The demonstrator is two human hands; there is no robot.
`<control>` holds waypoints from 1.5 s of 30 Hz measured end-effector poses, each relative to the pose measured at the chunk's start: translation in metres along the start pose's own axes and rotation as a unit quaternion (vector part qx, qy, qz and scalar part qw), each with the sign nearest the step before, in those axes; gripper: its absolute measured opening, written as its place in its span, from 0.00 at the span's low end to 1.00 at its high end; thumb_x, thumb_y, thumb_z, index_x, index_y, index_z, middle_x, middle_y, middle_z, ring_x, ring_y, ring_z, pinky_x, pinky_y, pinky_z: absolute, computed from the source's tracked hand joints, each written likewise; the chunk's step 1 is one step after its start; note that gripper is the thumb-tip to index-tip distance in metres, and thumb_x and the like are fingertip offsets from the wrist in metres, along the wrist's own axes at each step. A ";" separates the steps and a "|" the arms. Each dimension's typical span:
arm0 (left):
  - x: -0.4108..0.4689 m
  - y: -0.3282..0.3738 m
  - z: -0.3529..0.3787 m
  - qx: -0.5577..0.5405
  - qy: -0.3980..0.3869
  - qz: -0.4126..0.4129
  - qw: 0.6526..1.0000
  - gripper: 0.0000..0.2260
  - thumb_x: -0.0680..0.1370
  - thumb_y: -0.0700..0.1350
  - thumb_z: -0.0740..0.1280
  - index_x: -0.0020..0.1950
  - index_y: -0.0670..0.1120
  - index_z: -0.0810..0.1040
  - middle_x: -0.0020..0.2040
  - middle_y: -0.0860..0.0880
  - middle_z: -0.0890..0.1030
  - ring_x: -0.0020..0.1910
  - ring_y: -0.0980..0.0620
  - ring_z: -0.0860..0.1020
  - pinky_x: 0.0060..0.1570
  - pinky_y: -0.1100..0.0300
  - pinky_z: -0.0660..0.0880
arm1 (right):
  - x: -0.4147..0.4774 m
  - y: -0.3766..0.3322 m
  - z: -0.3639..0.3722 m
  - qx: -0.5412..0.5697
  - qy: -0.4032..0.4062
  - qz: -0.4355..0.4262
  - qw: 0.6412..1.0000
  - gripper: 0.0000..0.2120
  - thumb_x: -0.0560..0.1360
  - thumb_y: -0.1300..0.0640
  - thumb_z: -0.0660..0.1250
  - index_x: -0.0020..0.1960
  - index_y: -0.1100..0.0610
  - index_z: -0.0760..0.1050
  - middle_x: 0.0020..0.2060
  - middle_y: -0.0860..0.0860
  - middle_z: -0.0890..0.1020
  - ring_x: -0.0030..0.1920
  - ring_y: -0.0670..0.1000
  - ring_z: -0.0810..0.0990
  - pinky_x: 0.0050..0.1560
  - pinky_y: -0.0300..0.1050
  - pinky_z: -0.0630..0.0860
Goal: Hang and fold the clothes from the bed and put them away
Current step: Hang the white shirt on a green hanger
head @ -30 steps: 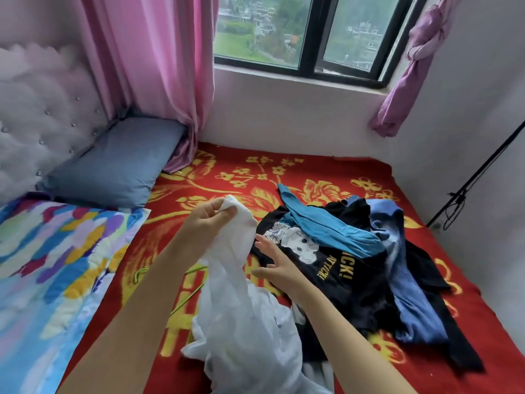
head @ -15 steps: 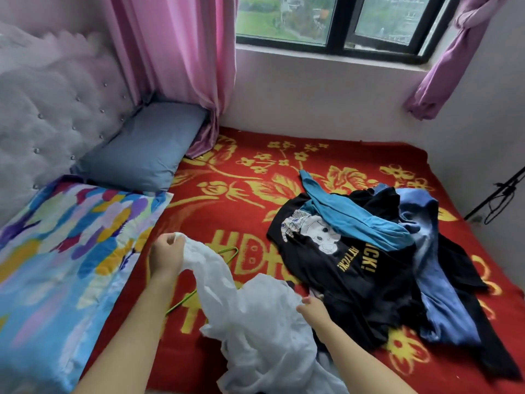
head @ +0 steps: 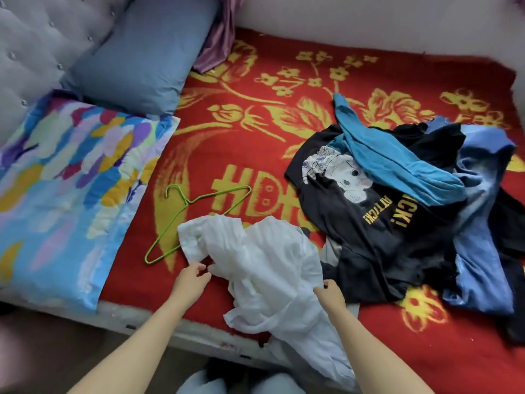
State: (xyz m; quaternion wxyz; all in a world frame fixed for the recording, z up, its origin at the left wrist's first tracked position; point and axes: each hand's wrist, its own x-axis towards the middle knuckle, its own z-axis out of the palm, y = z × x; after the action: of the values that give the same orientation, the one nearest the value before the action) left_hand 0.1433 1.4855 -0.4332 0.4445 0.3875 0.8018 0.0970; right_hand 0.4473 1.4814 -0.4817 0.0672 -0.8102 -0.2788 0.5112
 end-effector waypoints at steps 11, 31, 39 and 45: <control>0.012 -0.020 0.043 -0.003 -0.035 -0.023 0.999 0.13 0.79 0.44 0.64 0.63 0.45 0.74 0.62 0.45 0.76 0.63 0.50 0.72 0.53 0.59 0.67 | 0.057 0.016 0.024 0.135 0.002 0.085 0.987 0.40 0.75 0.55 0.67 0.77 0.57 0.46 0.75 0.57 0.57 0.71 0.62 0.62 0.66 0.57 0.65; -0.026 0.034 0.076 -0.072 -0.157 0.078 0.982 0.33 0.72 0.53 0.72 0.73 0.50 0.62 0.59 0.52 0.70 0.58 0.55 0.70 0.52 0.62 0.66 | -0.056 -0.064 -0.032 0.288 0.064 -0.190 0.936 0.13 0.74 0.68 0.58 0.33 0.57 0.62 0.31 0.53 0.61 0.32 0.50 0.59 0.32 0.41 0.58; -0.062 0.126 0.049 -0.175 -0.135 0.260 0.940 0.59 0.51 0.73 0.70 0.77 0.53 0.51 0.66 0.52 0.67 0.62 0.53 0.70 0.55 0.60 0.69 | -0.154 -0.146 -0.082 0.203 0.056 -0.414 0.885 0.08 0.78 0.67 0.57 0.43 0.72 0.70 0.30 0.53 0.64 0.27 0.42 0.61 0.29 0.34 0.60; -0.077 0.172 0.012 -0.146 0.039 0.363 0.919 0.41 0.67 0.60 0.74 0.75 0.50 0.61 0.64 0.47 0.70 0.57 0.50 0.71 0.57 0.53 0.71 | -0.220 -0.215 -0.150 0.162 0.085 -0.533 0.826 0.10 0.78 0.68 0.56 0.47 0.78 0.68 0.37 0.56 0.69 0.37 0.53 0.64 0.35 0.46 0.59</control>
State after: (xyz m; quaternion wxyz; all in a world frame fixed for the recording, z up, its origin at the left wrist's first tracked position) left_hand 0.2683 1.5455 -0.3052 0.3982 0.5790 0.5998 0.3826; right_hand 0.4245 1.5727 -0.1526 0.4826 -0.5537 -0.5736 0.3626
